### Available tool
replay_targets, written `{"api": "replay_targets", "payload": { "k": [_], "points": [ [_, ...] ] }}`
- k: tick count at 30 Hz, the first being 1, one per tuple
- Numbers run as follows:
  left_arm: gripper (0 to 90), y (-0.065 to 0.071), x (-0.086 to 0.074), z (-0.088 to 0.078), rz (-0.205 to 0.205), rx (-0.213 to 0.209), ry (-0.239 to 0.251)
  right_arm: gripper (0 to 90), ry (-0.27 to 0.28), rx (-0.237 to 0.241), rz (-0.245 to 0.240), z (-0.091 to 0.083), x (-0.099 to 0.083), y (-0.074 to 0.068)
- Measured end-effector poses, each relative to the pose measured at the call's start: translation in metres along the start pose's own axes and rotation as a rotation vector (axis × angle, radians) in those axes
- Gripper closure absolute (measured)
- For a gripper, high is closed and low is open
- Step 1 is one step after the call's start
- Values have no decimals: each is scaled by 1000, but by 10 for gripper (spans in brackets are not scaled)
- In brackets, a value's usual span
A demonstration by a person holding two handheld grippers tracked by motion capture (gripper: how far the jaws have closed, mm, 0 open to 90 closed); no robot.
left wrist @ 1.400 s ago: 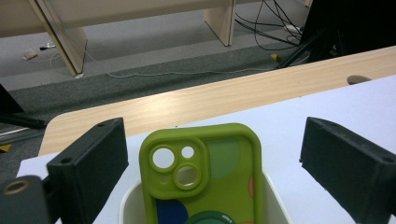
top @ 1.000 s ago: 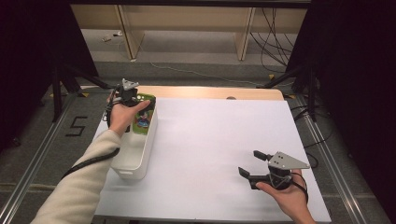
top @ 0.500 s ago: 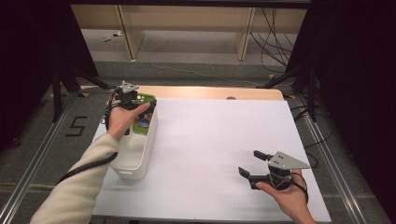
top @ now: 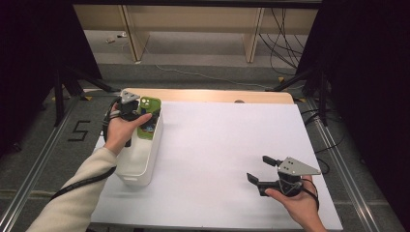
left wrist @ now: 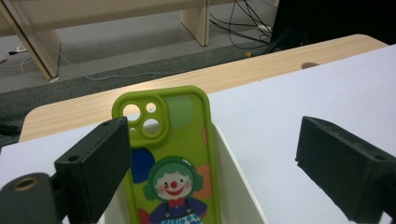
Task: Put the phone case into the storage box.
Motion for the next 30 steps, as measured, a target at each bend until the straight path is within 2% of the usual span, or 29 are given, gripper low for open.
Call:
{"api": "replay_targets", "payload": {
  "k": [15, 21, 30],
  "points": [
    [111, 20, -11, -24, 41, -52, 28, 171, 1, -3, 1, 0, 0, 1],
    [114, 30, -17, -33, 64, -85, 32, 171, 1, -5, 0, 0, 0, 0],
    [120, 39, -27, -48, 86, -131, 64, 171, -1, -6, 0, 0, 0, 1]
  ]
}}
Point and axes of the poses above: each handheld gripper's, and its own axes: z roughly forward along the jaws, x roughly out of its top, y roughly to its right, the point moved 2 cm from there along z, roughly forward along the jaws, and after that the axes turned 12 degrees about -x, right-handed, at the moved point
